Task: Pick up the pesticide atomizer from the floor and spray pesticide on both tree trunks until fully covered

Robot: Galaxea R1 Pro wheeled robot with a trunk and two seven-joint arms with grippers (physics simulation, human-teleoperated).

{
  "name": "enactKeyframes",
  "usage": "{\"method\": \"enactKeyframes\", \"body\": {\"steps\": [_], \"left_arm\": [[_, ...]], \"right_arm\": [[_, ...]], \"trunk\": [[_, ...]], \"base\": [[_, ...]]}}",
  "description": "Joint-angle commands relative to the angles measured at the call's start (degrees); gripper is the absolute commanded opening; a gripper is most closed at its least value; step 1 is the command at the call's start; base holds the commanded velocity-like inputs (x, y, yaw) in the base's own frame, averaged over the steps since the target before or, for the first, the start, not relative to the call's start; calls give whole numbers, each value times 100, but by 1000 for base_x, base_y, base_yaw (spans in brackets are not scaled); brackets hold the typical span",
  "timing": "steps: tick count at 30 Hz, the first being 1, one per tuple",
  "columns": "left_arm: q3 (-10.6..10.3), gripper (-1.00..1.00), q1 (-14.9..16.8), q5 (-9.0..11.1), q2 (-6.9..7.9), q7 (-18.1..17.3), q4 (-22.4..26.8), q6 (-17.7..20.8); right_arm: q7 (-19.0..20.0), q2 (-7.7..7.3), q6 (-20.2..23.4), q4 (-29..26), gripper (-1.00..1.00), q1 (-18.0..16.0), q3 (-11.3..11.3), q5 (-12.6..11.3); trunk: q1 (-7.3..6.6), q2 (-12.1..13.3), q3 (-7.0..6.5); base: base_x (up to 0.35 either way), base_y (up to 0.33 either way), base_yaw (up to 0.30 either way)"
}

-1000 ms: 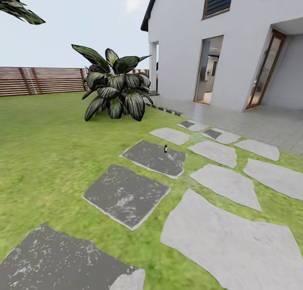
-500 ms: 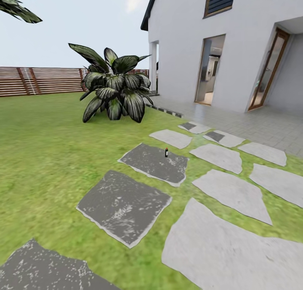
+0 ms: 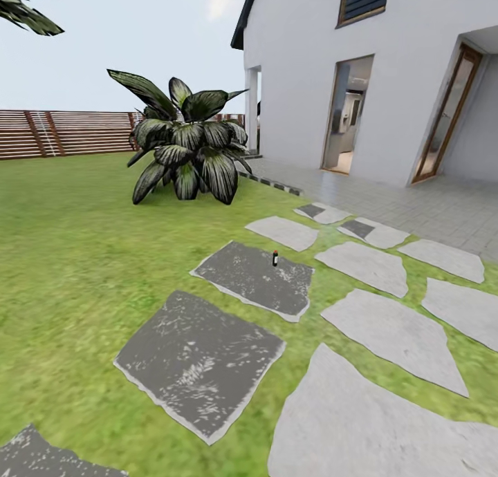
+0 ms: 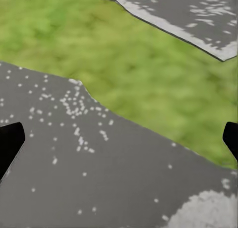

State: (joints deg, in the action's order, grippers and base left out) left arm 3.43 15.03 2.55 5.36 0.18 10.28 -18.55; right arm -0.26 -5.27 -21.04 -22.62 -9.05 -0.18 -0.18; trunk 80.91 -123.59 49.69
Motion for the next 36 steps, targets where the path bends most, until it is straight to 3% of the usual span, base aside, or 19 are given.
{"method": "enactKeyframes", "body": {"steps": [1, 36], "left_arm": [[0, 100, 0, 0, 0, 0, 0, 0], [0, 100, 0, 0, 1, 2, 0, 0]], "right_arm": [[0, 0, 1, 1, 100, 0, 0, 0], [0, 0, -5, -6, 100, 0, -6, -9]], "trunk": [[0, 0, 0], [0, 0, 0]], "base": [[338, 0, 0], [338, 0, 0]]}}
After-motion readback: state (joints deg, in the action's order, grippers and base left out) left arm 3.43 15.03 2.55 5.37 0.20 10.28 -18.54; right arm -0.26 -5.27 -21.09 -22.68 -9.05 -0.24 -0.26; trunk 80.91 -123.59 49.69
